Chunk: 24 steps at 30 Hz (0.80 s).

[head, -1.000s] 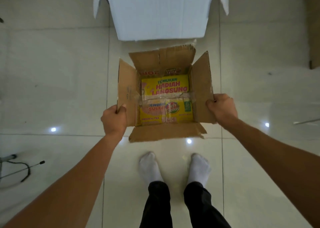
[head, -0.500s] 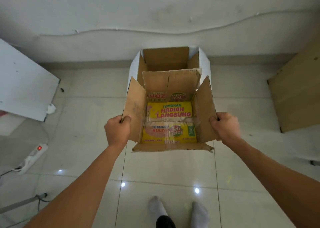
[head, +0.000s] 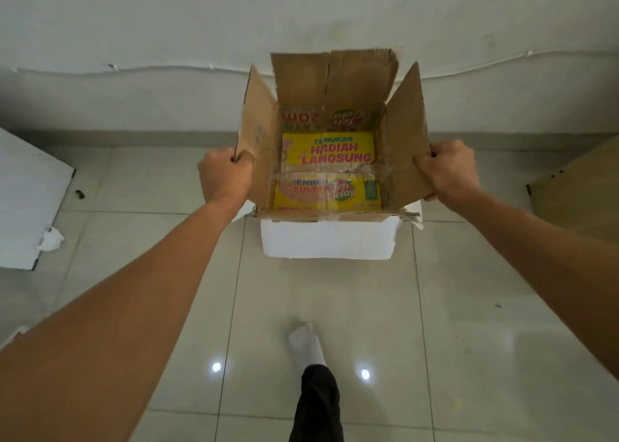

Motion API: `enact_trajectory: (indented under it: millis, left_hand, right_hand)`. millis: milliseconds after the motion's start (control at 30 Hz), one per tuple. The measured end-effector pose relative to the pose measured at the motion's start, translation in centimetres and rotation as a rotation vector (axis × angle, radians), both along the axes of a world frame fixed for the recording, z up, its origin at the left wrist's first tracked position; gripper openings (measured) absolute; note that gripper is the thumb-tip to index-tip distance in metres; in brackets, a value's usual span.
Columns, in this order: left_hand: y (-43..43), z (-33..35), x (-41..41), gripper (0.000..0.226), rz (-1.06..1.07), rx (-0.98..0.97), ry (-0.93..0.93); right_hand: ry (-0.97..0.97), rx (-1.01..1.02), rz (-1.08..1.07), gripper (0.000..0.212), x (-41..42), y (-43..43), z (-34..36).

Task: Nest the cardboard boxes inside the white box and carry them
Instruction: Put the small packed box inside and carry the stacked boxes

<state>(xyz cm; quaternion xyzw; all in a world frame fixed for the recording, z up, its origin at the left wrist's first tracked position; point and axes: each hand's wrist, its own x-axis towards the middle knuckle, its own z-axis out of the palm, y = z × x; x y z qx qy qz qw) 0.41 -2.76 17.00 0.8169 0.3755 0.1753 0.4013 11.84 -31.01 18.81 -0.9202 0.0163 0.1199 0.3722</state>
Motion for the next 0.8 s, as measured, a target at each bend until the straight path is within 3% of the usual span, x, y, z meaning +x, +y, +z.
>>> enact_trajectory:
  millis: [367,500,567,800]
  left_hand:
    - [4.1,-10.7,7.4,0.047,-0.061,-0.062,0.080]
    - [4.2,-13.3,8.0,0.029,-0.084,-0.074,0.133]
    - [4.2,-14.2,8.1,0.019,-0.100,-0.079,0.152]
    - [4.4,-16.5,8.6,0.018,-0.218,-0.015,0.261]
  right_hand:
    - [-0.037,-0.106,0.020,0.027,7.3,5.1,-10.3]
    - [-0.035,-0.107,0.038,0.027,8.2,5.4,-13.2]
    - [-0.010,-0.129,0.041,0.027,8.2,5.4,-14.6]
    - [0.134,-0.192,0.065,0.026,9.2,5.7,-18.1]
